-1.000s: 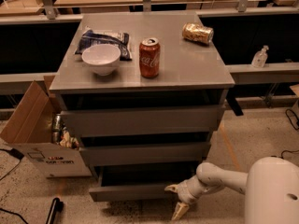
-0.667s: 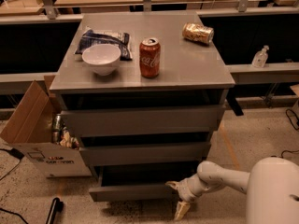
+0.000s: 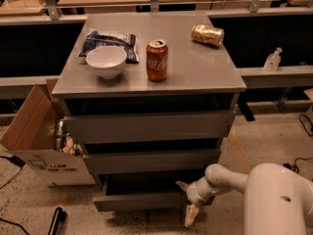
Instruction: Open bottom drawer
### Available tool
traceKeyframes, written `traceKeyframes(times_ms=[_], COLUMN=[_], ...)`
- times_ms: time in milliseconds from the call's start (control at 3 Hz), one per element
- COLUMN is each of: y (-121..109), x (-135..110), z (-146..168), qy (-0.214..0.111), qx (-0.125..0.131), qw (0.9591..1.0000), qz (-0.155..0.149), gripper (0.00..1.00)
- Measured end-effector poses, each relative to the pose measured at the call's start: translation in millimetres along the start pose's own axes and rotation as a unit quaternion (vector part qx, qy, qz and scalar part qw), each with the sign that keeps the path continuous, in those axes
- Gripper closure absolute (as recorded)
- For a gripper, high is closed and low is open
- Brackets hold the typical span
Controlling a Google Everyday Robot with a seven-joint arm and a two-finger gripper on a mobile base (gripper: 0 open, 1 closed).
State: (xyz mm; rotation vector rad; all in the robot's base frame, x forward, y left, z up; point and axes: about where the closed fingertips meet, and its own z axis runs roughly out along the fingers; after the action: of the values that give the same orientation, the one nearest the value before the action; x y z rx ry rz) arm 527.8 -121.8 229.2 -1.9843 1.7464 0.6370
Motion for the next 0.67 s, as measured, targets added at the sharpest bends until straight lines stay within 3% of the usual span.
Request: traceKeyframes(times_ms=[333, 667], y=[-15.9, -19.2], x=[17.1, 26.3], z=[14.3, 24.0], qy=[0.008, 0.012], qx=[-0.011, -0.017], qw=[0.9999, 0.9995], qz=[0.011, 0.022], gripper=[0.16, 0.38])
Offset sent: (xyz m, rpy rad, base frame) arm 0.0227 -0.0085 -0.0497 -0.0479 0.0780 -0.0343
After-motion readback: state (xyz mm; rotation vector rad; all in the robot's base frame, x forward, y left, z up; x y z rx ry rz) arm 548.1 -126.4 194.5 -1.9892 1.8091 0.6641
